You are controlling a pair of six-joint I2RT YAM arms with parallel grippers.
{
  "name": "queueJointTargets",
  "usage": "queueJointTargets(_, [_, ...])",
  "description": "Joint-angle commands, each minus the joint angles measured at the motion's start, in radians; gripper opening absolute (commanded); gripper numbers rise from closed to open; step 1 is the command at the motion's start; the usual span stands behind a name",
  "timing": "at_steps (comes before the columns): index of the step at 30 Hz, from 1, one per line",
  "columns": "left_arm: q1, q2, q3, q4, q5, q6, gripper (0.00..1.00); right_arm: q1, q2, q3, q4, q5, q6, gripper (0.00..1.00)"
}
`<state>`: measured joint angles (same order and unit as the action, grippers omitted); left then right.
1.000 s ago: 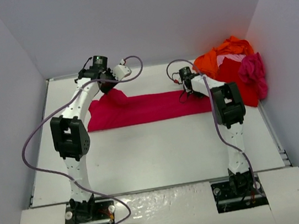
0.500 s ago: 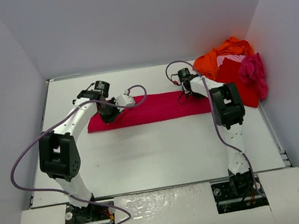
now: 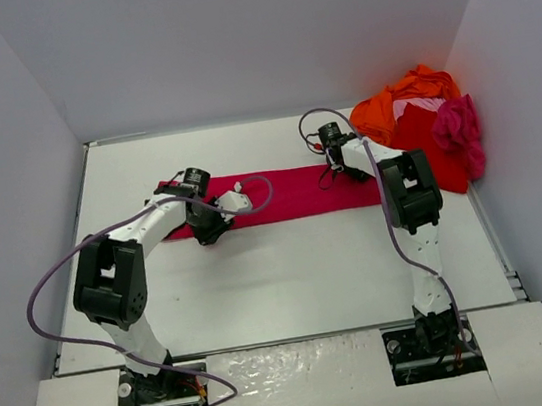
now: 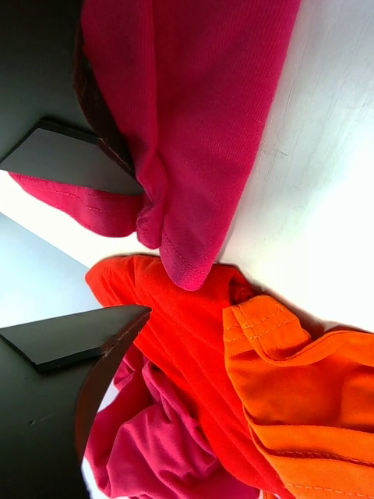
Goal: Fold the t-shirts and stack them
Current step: Fold the other side of the tshirt into a rectangle
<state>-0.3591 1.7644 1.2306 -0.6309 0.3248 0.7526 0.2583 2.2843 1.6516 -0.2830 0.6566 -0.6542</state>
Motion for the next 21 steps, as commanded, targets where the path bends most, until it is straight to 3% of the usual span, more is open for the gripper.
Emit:
queueJointTargets(1, [0.057, -0.074, 0.109, 0.172, -0.054, -0.074, 0.31, 0.013, -0.048, 0.009, -0.032, -0.018, 0.036, 0.57])
queueJointTargets(7, [0.098, -0.059, 0.184, 0.18, -0.051, -0.115, 0.31, 0.019, -0.093, 0.004, -0.033, -0.045, 0.047, 0.53])
queueJointTargets(10, [0.1, -0.053, 0.213, 0.147, -0.033, -0.104, 0.3, 0.035, -0.11, 0.001, -0.032, -0.043, 0.047, 0.37])
queueJointTargets(21, [0.1, 0.022, 0.268, 0.117, -0.032, -0.079, 0.26, 0.086, -0.148, -0.021, -0.034, -0.034, 0.066, 0.39])
